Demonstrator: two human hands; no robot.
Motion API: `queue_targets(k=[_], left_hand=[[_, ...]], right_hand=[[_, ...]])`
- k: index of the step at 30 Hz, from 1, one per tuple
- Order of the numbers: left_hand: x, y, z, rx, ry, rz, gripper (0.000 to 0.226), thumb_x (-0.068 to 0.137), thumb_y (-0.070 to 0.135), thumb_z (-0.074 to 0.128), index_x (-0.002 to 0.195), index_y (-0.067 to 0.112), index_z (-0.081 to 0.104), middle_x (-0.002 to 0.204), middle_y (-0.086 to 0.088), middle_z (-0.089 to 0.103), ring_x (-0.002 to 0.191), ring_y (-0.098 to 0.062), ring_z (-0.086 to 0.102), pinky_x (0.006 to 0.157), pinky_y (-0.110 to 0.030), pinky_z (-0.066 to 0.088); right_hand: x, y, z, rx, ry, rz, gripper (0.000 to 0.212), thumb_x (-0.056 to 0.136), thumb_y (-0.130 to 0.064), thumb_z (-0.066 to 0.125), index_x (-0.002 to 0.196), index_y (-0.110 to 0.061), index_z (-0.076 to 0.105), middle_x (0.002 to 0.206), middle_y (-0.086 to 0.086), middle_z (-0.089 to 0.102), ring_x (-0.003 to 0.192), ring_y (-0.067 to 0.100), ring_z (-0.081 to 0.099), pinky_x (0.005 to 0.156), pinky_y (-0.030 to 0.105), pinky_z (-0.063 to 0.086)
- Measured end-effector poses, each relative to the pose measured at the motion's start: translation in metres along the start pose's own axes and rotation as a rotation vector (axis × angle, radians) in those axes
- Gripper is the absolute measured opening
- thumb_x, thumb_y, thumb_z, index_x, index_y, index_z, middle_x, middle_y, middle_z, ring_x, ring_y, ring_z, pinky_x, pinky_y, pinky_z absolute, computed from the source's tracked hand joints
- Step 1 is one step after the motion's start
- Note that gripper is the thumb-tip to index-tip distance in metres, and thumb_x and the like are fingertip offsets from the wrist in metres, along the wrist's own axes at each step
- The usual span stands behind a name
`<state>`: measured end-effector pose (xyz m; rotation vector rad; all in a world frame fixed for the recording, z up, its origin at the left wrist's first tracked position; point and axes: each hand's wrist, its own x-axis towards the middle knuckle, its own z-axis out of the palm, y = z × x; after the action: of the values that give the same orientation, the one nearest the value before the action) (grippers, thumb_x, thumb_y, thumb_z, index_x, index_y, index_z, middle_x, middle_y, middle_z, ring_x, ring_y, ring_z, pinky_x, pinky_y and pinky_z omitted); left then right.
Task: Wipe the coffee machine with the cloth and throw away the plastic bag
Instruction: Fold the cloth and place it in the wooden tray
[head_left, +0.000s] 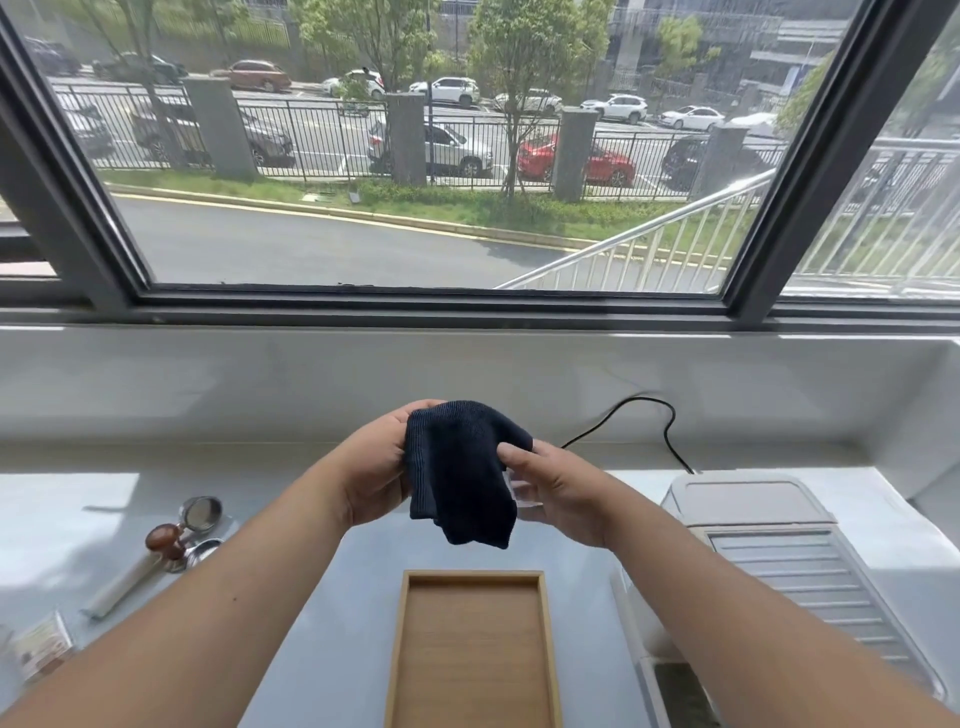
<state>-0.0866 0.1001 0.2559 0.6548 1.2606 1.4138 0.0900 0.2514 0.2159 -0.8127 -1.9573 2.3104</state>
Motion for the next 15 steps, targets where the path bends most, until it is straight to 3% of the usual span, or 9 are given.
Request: queue_targets(k=[3, 6, 9, 11, 13, 15], left_hand=[[-0.001, 0.002, 0.004, -0.028, -0.051, -0.001, 0.026, 0.088, 0.020, 0.061, 0.110, 0.017, 0.075, 0.100, -0.015, 0.070, 0.083, -0.031, 0.066, 0.065, -0.043, 0.058], [-0.001, 0.002, 0.002, -0.009, -0.054, -0.001, 0.031, 0.092, 0.021, 0.058, 0.118, 0.010, 0.070, 0.102, -0.016, 0.069, 0.084, -0.032, 0.065, 0.065, -0.039, 0.057], [0.000, -0.001, -0.006, 0.047, 0.024, -0.020, 0.034, 0.101, 0.017, 0.049, 0.128, -0.001, 0.062, 0.106, -0.019, 0.066, 0.089, -0.034, 0.062, 0.065, -0.038, 0.054], [0.000, -0.004, -0.012, 0.073, 0.057, -0.020, 0.035, 0.104, 0.014, 0.045, 0.130, -0.004, 0.060, 0.106, -0.020, 0.064, 0.090, -0.035, 0.058, 0.064, -0.038, 0.052], [-0.001, -0.004, -0.016, 0.094, 0.074, -0.007, 0.032, 0.103, 0.014, 0.046, 0.124, -0.005, 0.062, 0.098, -0.019, 0.063, 0.080, -0.034, 0.057, 0.057, -0.035, 0.048], [-0.002, -0.004, -0.016, 0.113, 0.117, -0.009, 0.027, 0.098, 0.016, 0.054, 0.115, 0.002, 0.069, 0.087, -0.012, 0.069, 0.067, -0.025, 0.063, 0.051, -0.029, 0.050]], right_hand=[[0.001, 0.011, 0.008, 0.152, -0.059, 0.025, 0.067, 0.090, -0.053, 0.067, 0.145, -0.015, 0.055, 0.140, 0.007, 0.064, 0.131, 0.030, 0.059, 0.114, 0.053, 0.042], [0.001, 0.014, 0.015, 0.237, -0.070, -0.015, 0.061, 0.095, -0.042, 0.063, 0.148, -0.013, 0.053, 0.152, 0.018, 0.054, 0.141, 0.040, 0.049, 0.121, 0.060, 0.031], [0.001, 0.012, 0.017, 0.295, -0.064, -0.059, 0.056, 0.096, -0.031, 0.065, 0.145, -0.008, 0.054, 0.146, 0.025, 0.057, 0.130, 0.039, 0.059, 0.107, 0.052, 0.048], [0.003, 0.013, 0.016, 0.320, -0.026, -0.072, 0.048, 0.097, -0.024, 0.066, 0.142, -0.006, 0.057, 0.140, 0.025, 0.062, 0.122, 0.039, 0.062, 0.104, 0.054, 0.052], [0.006, 0.014, 0.017, 0.253, 0.063, -0.074, 0.038, 0.098, -0.022, 0.068, 0.135, -0.011, 0.064, 0.128, 0.018, 0.070, 0.112, 0.036, 0.066, 0.104, 0.058, 0.051], [0.009, 0.013, 0.021, 0.046, 0.235, -0.061, 0.032, 0.096, -0.031, 0.072, 0.126, -0.020, 0.065, 0.117, 0.006, 0.073, 0.100, 0.022, 0.068, 0.095, 0.045, 0.054]])
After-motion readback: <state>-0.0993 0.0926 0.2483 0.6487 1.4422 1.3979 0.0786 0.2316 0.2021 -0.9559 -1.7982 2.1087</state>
